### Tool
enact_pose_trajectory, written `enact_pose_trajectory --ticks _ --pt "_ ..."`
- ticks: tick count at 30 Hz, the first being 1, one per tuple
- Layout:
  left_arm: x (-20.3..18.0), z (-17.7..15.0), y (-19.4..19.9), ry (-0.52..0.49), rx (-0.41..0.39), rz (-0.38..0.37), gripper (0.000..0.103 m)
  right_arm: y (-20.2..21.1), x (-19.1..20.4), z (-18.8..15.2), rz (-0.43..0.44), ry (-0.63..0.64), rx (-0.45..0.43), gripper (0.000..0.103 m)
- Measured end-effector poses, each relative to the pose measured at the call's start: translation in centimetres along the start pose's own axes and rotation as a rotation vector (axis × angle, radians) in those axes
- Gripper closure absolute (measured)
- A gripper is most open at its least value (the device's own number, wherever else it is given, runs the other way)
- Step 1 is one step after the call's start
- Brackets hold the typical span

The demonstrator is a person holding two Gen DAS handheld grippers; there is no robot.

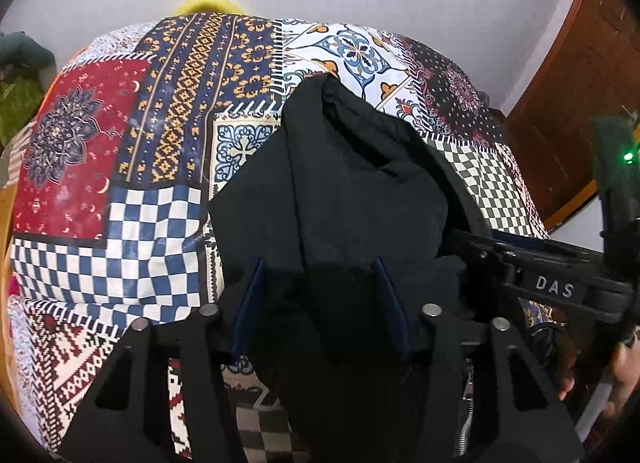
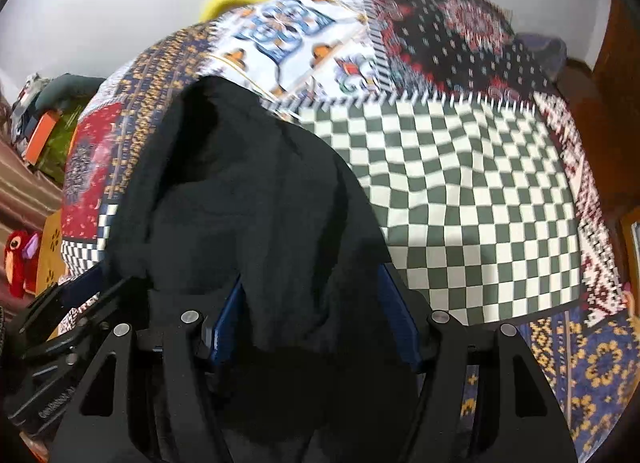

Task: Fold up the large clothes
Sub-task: 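Grasp the hoodie hem with both grippers and lift it toward the hood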

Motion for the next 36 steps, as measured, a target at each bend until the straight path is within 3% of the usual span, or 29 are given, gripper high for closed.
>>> enact_pose_trajectory --ticks 2,5,8,10,16,23,27,36 --pt "0.3 -0.1 -0.2 0.021 -0.009 -0.007 0.06 -0.4 -0.5 -0.1 0.004 0.005 0.021 0.079" --pt "-0.5 -0.6 0.4 -0.012 -0.025 0.043 0.077 0.6 -0.4 -0.5 0.012 0.021 0.007 0.091" --pt "-1.8 -1.2 1.7 -0.064 -0.042 0.119 0.088 2.8 0.1 -1.5 -0.003 0.046 -0.028 0.092" --pt "-2.3 -1.8 3.1 -0.09 -0.064 0.134 0.09 4.7 0.5 -2.5 -0.013 0.074 -0.059 0.093" --pt "-2.7 -3.9 8.0 -0.086 -0.091 0.071 0.091 9.5 1.7 -6.0 0.0 0.125 -0.125 0.093" --pt "-4.7 -8.8 12.9 -0.151 -0.118 0.057 0.092 13.3 3.0 -12.4 -0.017 0.21 -0.146 0.093" --pt "-5.3 -12.2 15.1 -0.165 -0.117 0.029 0.093 14.4 3.2 -15.5 -0.01 0.233 -0.139 0.093" --pt "-6.0 -19.4 16.0 -0.22 -0.083 0.043 0.093 14.4 3.1 -22.1 -0.031 0.288 -0.103 0.089"
Point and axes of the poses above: each gripper's, at about its wrist camera, not at the fingertips, and y roughly against the way its jaws point, x to its left, z to its top, the point moved 1 cm from there along -y, roughly the way its jaws point, and after that the axes turned 13 degrees about x, right-handed, at the moved point
